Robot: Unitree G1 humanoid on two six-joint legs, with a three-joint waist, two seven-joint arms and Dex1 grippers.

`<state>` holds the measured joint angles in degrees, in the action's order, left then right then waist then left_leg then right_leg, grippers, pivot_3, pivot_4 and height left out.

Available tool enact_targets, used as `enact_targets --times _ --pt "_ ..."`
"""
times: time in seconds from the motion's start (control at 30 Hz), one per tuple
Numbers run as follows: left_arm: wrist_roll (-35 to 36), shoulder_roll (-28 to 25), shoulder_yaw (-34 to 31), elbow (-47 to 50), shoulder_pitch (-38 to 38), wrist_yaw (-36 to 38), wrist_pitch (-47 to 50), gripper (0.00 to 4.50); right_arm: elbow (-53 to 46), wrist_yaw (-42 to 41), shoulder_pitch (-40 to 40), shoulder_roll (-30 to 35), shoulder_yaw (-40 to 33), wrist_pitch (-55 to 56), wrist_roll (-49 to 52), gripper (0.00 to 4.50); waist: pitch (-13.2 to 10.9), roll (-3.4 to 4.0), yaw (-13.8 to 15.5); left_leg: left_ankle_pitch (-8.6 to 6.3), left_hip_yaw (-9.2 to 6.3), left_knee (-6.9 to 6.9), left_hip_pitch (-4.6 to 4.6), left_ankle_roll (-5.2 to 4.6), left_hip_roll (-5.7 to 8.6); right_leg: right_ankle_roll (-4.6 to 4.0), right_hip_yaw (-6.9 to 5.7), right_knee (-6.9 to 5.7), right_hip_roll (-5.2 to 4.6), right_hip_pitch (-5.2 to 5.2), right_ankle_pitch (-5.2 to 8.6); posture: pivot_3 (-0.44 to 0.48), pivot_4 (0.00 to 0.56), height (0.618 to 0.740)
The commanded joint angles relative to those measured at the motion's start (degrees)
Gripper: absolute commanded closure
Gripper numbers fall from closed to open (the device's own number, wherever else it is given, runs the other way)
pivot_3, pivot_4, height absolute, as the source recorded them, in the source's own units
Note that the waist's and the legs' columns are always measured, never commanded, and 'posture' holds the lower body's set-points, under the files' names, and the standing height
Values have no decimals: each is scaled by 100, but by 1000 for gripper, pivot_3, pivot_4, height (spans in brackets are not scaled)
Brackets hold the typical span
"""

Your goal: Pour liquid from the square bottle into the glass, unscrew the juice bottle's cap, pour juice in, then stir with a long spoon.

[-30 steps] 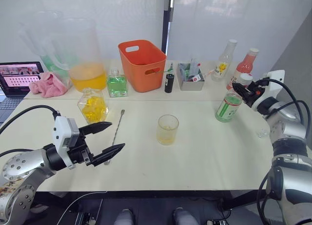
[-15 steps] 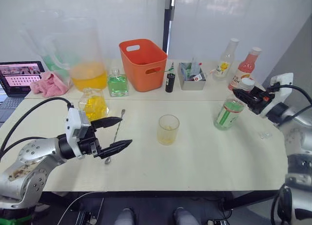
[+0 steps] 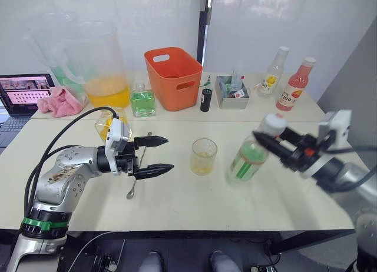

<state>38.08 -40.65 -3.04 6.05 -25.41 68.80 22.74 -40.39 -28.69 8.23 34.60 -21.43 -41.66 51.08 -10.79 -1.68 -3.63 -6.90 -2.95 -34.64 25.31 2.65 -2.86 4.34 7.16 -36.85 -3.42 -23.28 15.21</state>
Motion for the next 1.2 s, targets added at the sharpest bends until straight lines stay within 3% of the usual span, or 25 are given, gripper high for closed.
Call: enact_targets --times 0.03,0.3,0.5,0.53,0.7,0.93,1.2 --pt "-54 -23 -23 2 -171 197 -92 0 -582 175 -322 -227 159 383 -83 2798 0 0 18 0 0 -1 2 0 0 0 0 3 0 0 -1 0 150 740" --pt "-121 -78 -151 116 -70 153 -59 0 -736 217 -624 -241 979 539 -673 2798 0 -1 15 0 -1 -3 3 0 -2 -1 -2 2 -1 -1 -2 0 150 740" --pt "-128 -136 -223 206 45 130 -71 0 -649 91 -576 -82 1159 499 -626 2798 5 -8 14 0 -1 -4 -2 0 -2 -2 -2 3 -1 3 -2 0 150 740" --pt "-136 -144 -235 226 64 112 -77 0 -598 30 -551 -36 1132 464 -544 1718 5 -9 15 0 0 -4 -2 0 -3 -2 -2 3 -1 3 -2 0 150 740" --pt "-136 -184 -331 369 159 41 -39 0 -237 -482 -408 344 841 372 -102 30 5 -10 39 0 0 -4 -1 0 -3 -3 -2 5 -2 3 -2 0 150 740" --pt "-65 -305 -556 644 415 -94 41 0 929 -1745 266 1180 699 386 111 30 4 -11 54 0 2 -4 -2 0 -4 -3 -2 8 -2 2 -2 0 150 740" --pt "53 -394 -967 1212 985 -409 182 0 2427 -3838 1528 1786 1493 766 -467 30 3 -11 71 -1 6 -3 -1 0 -5 -3 -1 11 -3 -1 -2 0 150 740"
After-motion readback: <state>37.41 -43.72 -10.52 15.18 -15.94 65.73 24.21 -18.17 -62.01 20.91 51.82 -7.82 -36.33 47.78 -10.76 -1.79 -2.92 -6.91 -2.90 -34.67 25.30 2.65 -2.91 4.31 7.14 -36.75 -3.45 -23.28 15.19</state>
